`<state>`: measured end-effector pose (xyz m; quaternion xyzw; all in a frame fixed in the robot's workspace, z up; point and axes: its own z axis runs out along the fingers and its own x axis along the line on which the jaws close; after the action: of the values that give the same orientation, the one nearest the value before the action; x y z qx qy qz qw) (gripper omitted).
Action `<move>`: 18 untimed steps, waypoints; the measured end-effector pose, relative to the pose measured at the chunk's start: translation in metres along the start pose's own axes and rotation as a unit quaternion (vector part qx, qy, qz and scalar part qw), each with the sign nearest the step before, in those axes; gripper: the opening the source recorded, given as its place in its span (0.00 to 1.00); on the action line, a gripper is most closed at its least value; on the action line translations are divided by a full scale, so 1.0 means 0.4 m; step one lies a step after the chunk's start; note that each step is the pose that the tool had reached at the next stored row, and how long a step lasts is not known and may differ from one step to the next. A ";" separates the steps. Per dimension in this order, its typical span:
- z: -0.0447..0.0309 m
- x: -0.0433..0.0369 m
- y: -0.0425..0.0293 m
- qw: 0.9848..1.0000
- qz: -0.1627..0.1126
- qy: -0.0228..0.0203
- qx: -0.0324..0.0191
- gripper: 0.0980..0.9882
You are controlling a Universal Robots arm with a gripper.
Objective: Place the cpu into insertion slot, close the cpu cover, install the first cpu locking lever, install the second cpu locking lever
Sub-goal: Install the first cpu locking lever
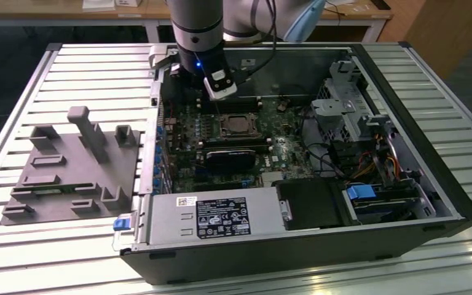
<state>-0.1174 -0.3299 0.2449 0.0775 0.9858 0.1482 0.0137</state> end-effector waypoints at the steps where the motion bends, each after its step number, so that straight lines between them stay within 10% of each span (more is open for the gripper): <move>1: 0.000 0.000 0.000 1.000 0.000 0.000 0.000 0.00; 9: 0.002 -0.031 0.005 1.000 0.000 0.000 0.000 0.00; 18: 0.006 -0.115 0.017 1.000 0.000 0.001 0.000 0.00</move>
<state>-0.0709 -0.3299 0.2449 0.0775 0.9858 0.1484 0.0132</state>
